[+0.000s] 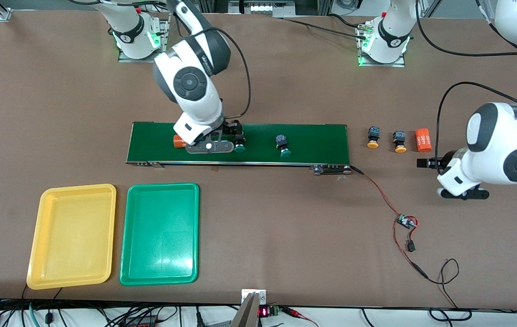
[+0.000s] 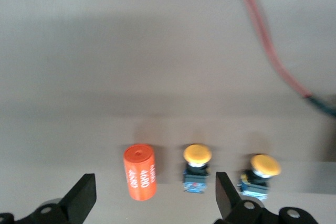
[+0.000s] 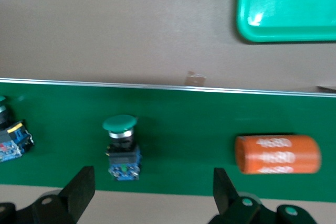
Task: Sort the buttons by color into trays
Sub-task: 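Grasp a green button with the right gripper while the left grasps a battery, then drop the green button into the green tray while the left places the battery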
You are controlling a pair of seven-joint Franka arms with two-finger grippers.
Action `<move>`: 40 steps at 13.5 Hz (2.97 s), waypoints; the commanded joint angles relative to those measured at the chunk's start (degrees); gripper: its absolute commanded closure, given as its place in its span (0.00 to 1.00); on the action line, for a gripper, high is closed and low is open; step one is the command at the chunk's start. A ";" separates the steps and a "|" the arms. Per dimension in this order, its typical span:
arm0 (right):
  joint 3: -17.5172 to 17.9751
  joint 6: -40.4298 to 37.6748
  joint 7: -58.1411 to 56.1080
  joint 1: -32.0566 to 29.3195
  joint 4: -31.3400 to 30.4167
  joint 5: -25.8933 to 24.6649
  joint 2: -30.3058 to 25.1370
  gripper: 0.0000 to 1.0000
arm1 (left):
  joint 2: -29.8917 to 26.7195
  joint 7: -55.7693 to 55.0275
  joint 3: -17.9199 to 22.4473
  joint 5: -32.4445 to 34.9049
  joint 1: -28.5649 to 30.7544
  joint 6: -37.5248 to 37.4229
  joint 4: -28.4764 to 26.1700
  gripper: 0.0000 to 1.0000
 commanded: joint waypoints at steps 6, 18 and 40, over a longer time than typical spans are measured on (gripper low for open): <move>-0.53 1.21 1.00 2.20 1.00 0.47 4.51 0.00 | -13.00 9.71 11.77 -0.58 -4.48 28.12 -31.05 0.00; -0.62 -1.68 2.23 3.26 -0.75 0.56 8.21 0.12 | -7.63 10.36 12.93 -1.37 -2.56 42.29 -37.65 0.61; -4.22 0.15 -9.80 -14.67 20.34 -1.64 17.08 0.85 | -3.61 39.54 -18.00 -1.46 -11.68 17.76 -12.26 0.87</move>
